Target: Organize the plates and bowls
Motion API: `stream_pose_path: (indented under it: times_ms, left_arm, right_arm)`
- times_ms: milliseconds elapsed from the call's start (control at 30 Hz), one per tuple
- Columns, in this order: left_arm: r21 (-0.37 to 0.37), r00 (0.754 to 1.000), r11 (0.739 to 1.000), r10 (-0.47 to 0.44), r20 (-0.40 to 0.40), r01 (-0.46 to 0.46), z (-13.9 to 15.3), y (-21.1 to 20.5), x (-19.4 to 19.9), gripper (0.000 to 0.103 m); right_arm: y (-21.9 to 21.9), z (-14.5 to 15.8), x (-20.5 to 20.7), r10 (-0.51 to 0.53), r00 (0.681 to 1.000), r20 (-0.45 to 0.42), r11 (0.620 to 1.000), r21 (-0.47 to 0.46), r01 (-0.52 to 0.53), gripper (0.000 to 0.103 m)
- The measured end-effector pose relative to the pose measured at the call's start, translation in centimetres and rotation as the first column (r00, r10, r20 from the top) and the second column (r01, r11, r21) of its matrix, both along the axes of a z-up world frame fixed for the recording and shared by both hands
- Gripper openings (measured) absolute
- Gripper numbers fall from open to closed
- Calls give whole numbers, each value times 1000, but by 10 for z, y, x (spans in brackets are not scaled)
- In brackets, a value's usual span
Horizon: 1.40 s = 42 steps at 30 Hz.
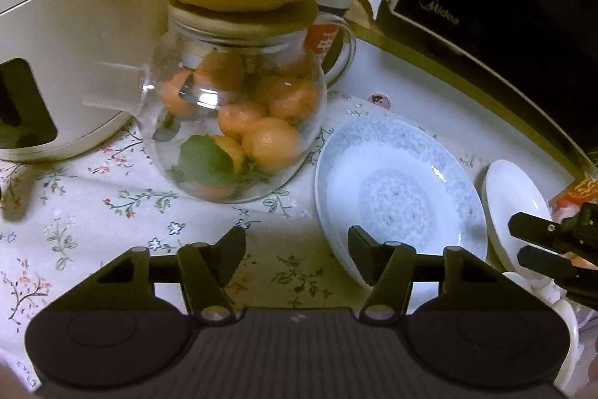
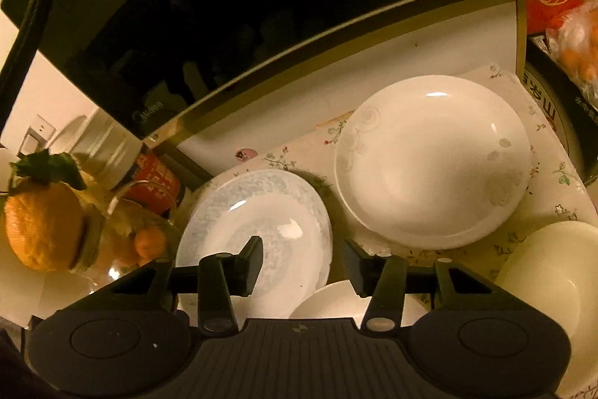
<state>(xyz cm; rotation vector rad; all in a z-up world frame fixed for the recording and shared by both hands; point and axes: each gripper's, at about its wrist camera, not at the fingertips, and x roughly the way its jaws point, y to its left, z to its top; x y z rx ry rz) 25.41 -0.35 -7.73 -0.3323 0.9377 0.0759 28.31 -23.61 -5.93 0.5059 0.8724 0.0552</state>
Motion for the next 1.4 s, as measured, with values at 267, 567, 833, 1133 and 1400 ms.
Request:
stream_pose_path:
  times_ms: [267,567,833,1133,1400]
  left_arm:
    - [-12,1000,1000,-1,-17,0,-10,-1,9,44]
    - [6,1000,1000,-9,-9,9,-19,-6,24,40]
    - [30,1000,999,-29,0,29,-23,-9,28,37]
    - [-12,998,998,-62,26,62,-26,-12,33,11]
    - [-72,997,995,-66,31,68,-20,-5,32,9]
  right_arm:
    - [0,-16,17,18,999,-46,1000,-18,-19,36]
    - [6,-30,28,33,997,-74,998,-58,-37,32]
    - [9,-38,33,32,996,-85,997,-70,-38,28]
    - [10,-46,35,25,996,-91,996,-79,-32,13]
    - [15,-44,29,23,998,-60,992,-125,-31,8]
